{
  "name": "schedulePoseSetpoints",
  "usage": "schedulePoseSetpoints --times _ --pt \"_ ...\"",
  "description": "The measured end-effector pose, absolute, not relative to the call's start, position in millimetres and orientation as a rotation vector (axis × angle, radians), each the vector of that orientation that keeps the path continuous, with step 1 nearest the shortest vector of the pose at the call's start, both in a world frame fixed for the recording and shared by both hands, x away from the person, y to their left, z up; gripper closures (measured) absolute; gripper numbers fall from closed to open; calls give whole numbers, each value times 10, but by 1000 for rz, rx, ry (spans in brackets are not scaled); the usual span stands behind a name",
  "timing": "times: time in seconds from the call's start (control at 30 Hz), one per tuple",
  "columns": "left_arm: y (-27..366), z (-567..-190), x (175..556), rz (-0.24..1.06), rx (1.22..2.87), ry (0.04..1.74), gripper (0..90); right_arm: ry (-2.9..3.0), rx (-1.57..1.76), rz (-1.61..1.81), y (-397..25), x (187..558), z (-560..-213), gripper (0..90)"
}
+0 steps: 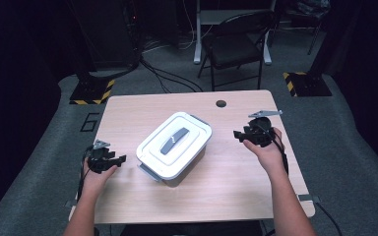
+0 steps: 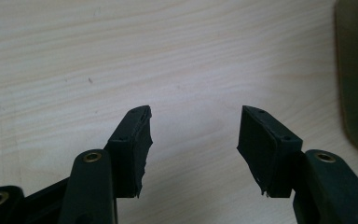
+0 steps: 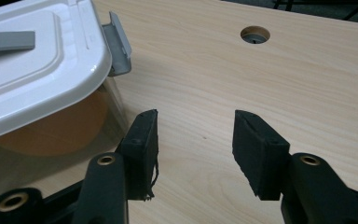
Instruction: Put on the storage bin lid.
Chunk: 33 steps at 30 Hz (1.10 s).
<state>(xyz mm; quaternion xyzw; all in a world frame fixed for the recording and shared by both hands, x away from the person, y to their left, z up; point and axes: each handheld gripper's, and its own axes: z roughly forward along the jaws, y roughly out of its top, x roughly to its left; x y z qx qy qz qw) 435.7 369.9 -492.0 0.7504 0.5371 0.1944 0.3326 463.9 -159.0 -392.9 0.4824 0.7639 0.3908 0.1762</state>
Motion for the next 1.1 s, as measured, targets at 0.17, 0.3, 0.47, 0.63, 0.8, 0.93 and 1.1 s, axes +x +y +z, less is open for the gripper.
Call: schedulePoseSetpoints --times 0.17,0.3,0.47,0.63,0.8,0.93,1.1 --pt "3706 -4940 4360 515 1986 1409 435 2175 1374 1084 -1574 4680 -4019 504" --pt "3742 -4975 4351 516 1977 1414 434 2176 1370 1069 -1565 4691 -4059 504" --pt "3805 -4985 4351 521 1958 1418 432 2159 1389 1057 -1567 4711 -4150 502" --pt "3878 -5001 4382 531 1936 1447 427 2175 1414 1026 -1572 4739 -4249 501" --pt "3902 -5007 4408 525 1896 1475 415 2175 1424 1014 -1582 4737 -4319 501" --pt "3906 -5029 4430 516 1904 1484 411 2166 1444 1013 -1599 4727 -4327 496" --pt "3893 -5042 4441 530 1901 1482 408 2182 1466 997 -1638 4740 -4372 471"
